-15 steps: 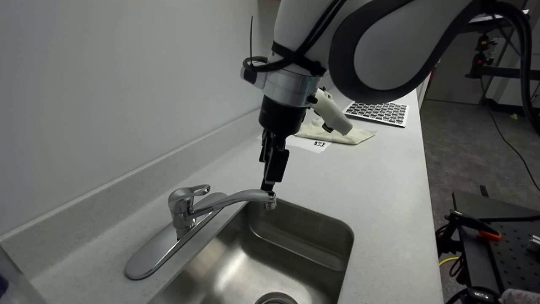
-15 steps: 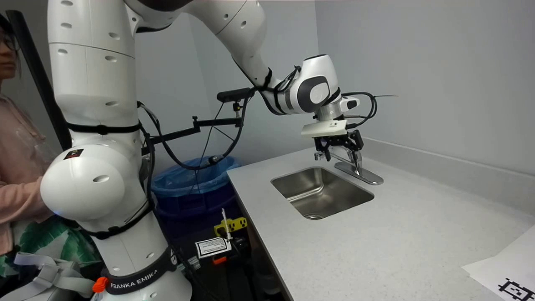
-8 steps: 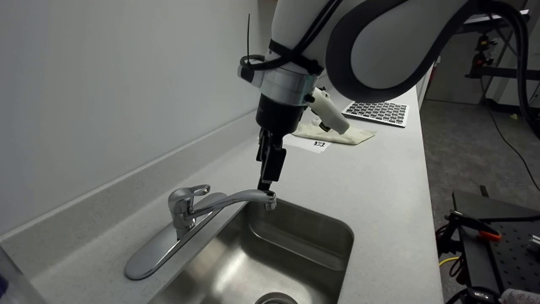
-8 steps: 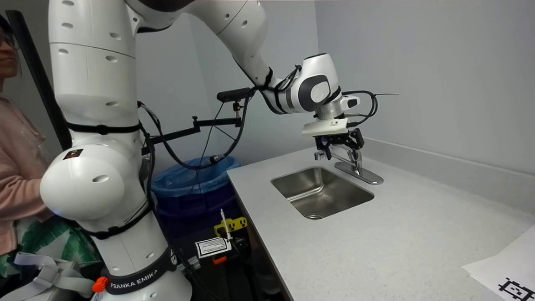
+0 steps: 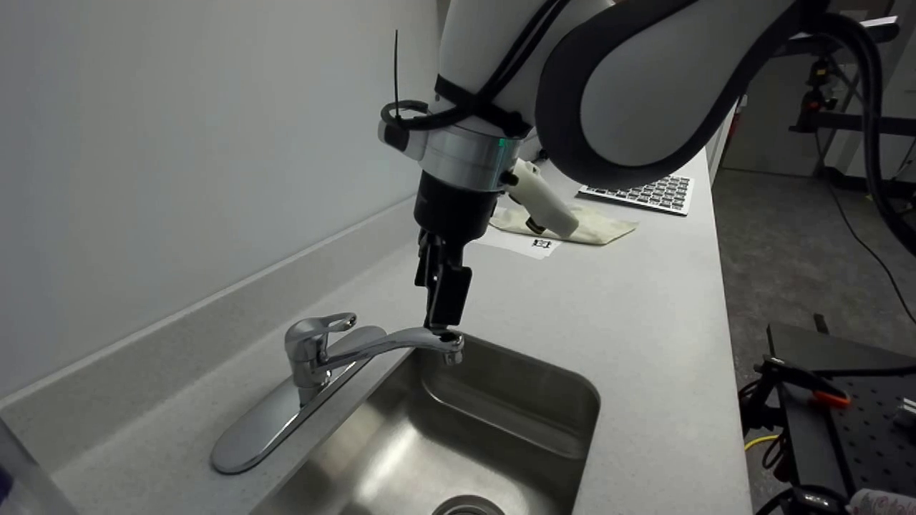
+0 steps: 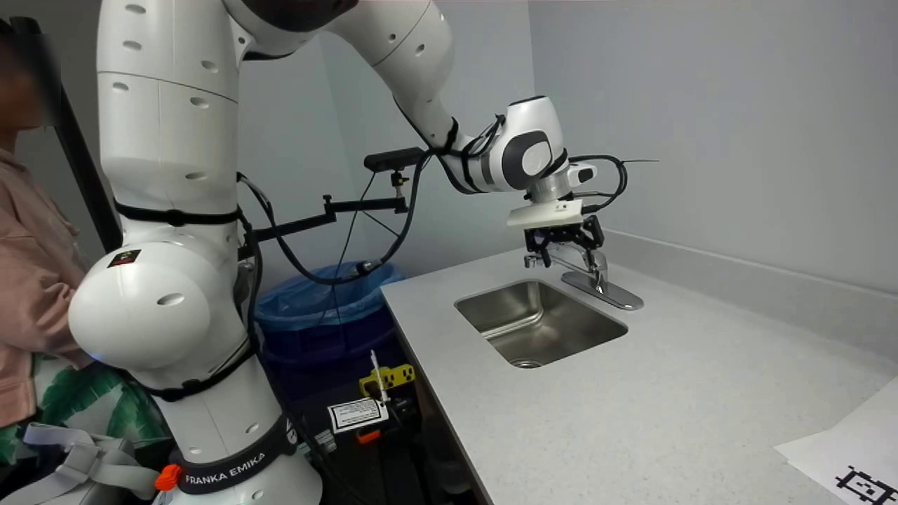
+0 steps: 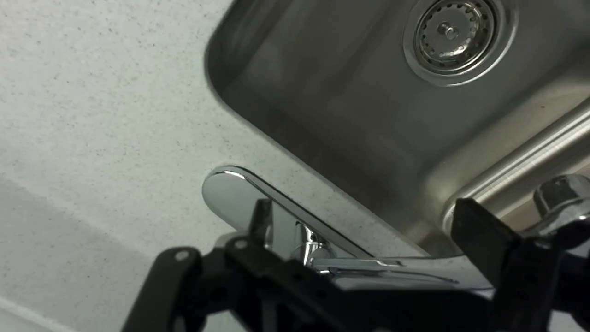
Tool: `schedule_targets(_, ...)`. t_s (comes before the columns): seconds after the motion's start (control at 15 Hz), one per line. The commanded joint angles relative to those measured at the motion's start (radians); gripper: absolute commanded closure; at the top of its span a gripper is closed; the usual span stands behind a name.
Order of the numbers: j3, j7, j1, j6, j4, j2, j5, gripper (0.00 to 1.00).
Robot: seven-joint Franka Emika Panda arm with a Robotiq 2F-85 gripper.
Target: Turn the tap nozzle to the left and the tap handle to the right
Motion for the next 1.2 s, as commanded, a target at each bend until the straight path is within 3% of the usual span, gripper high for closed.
schedule_targets(0.0, 0.054, -0.039, 0.011, 0.000, 0.062, 0.060, 0.028, 0.00)
schedule_targets(0.33, 0.105, -0.052, 0.022, -0.007, 0.131, 0.119, 0.033, 0.00)
schedule_targets(1.13, 0.100, -0.030, 0.100, -0.026, 0.342, 0.282, -0.010, 0.00)
